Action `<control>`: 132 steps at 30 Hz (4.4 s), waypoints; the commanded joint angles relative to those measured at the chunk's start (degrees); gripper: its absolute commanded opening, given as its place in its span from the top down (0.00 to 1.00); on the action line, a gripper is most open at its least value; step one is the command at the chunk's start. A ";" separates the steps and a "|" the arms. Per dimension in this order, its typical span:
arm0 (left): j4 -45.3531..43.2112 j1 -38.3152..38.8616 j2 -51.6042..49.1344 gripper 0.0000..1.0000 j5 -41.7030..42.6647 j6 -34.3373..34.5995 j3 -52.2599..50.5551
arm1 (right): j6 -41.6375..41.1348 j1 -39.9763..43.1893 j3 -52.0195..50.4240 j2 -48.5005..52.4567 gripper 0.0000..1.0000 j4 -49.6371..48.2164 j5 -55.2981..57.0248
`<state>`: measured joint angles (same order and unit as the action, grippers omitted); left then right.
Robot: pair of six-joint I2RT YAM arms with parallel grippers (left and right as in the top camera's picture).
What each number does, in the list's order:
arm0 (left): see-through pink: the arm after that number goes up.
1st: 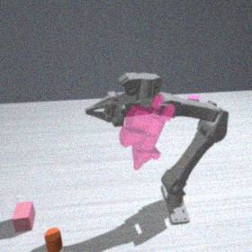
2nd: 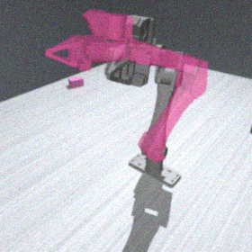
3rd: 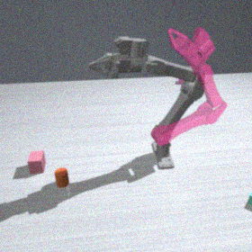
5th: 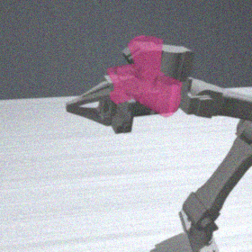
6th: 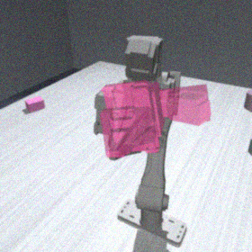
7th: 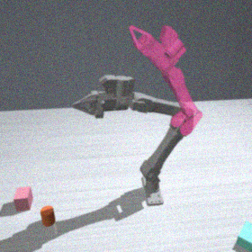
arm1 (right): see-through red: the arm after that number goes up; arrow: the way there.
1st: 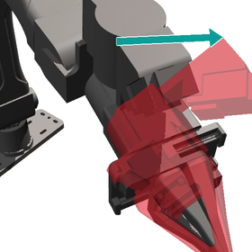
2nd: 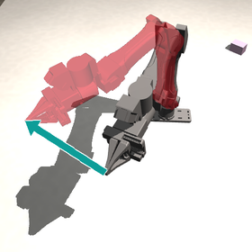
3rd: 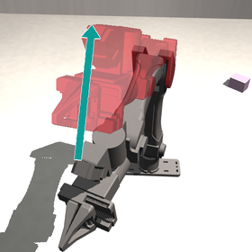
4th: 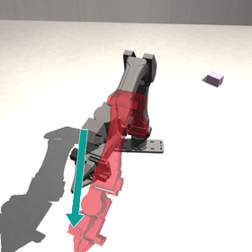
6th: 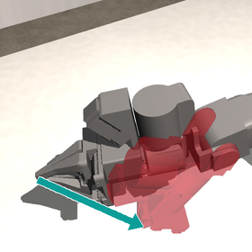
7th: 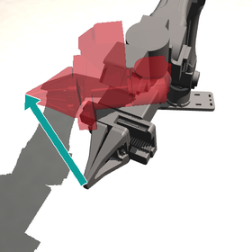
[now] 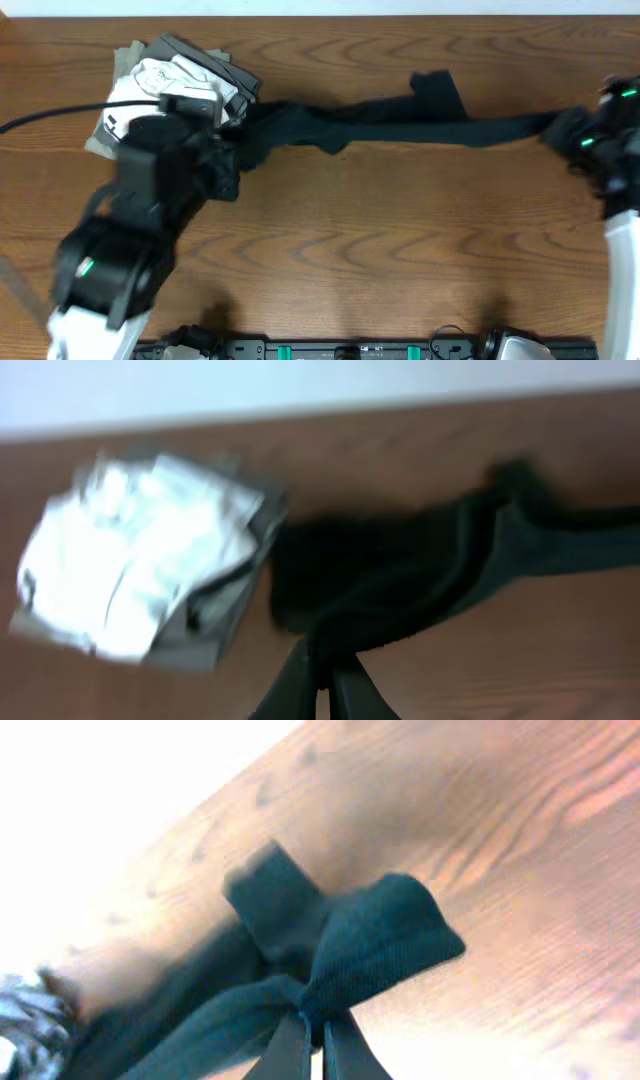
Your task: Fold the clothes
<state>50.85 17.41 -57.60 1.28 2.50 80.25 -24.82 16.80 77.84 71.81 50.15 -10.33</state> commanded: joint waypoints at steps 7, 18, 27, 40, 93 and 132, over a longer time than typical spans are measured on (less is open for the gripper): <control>-0.15 2.67 2.95 0.94 6.19 -7.50 14.25 | 4.94 5.55 24.48 -1.20 0.99 10.86 0.46; -0.11 3.30 2.93 0.94 3.80 -9.18 27.32 | 5.25 8.22 39.69 -1.20 0.99 18.01 1.86; -1.70 3.30 -0.66 0.94 2.25 -9.40 30.95 | 5.68 8.85 42.60 -1.20 0.99 22.84 7.08; -5.79 9.20 -5.66 0.94 4.85 -13.22 35.32 | 6.67 9.18 46.36 -2.56 0.99 24.52 8.37; 10.64 10.80 -20.28 0.94 -13.64 -20.09 56.35 | 6.25 9.16 60.74 0.55 0.99 40.94 17.51; 18.51 -3.26 -54.99 0.03 -4.70 -8.04 56.35 | 17.88 9.22 60.37 51.04 0.39 37.53 2.38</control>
<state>65.43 13.80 -114.32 -3.38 -10.26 135.81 -9.15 26.61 137.67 124.20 85.80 -6.48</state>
